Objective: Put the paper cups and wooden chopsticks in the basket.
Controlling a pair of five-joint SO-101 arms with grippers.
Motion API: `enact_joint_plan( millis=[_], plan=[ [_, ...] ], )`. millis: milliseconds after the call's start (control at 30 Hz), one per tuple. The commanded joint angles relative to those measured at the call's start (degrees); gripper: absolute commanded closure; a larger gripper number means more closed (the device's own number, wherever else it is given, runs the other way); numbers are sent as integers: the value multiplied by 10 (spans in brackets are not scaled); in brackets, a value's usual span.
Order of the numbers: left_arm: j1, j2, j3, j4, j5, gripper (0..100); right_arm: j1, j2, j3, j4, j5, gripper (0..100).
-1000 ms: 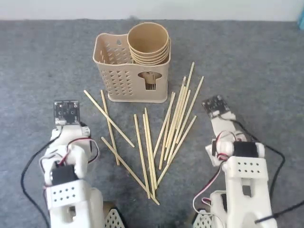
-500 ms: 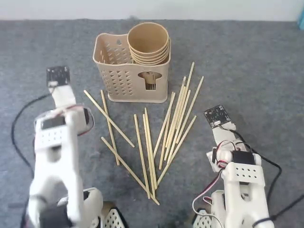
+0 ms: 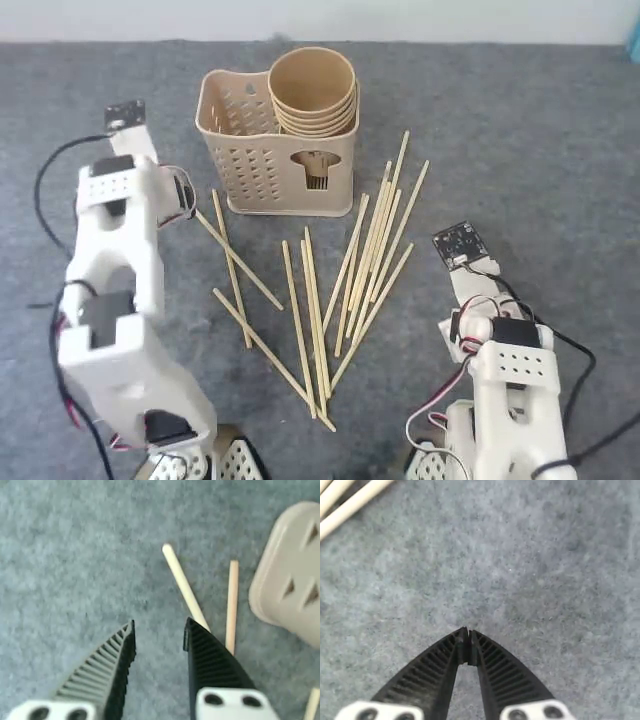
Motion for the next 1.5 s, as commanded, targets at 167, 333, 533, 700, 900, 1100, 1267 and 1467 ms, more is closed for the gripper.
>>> enact_joint_plan(
  millis=[167, 333, 533, 700, 900, 1100, 1267, 1467],
  plan=[
    [3, 63, -116, -4, 36, 848, 3, -17, -3, -4, 26, 991],
    [13, 113, -152, -6, 35, 848, 3, -17, -3, -4, 27, 991],
    [29, 139, -182, -4, 35, 848, 3, -17, -3, -4, 27, 991],
    [31, 139, -184, 11, 35, 848, 3, -17, -3, -4, 27, 991],
    [55, 134, -184, 33, 40, 848, 3, -17, -3, -4, 27, 991],
    [55, 134, -195, 40, 86, 848, 3, -17, -3, -4, 27, 991],
    [55, 126, -205, 55, 103, 848, 2, -17, -3, -4, 27, 991],
    [59, 100, -205, 71, 171, 848, 2, -17, -3, -4, 28, 991]
  ],
)
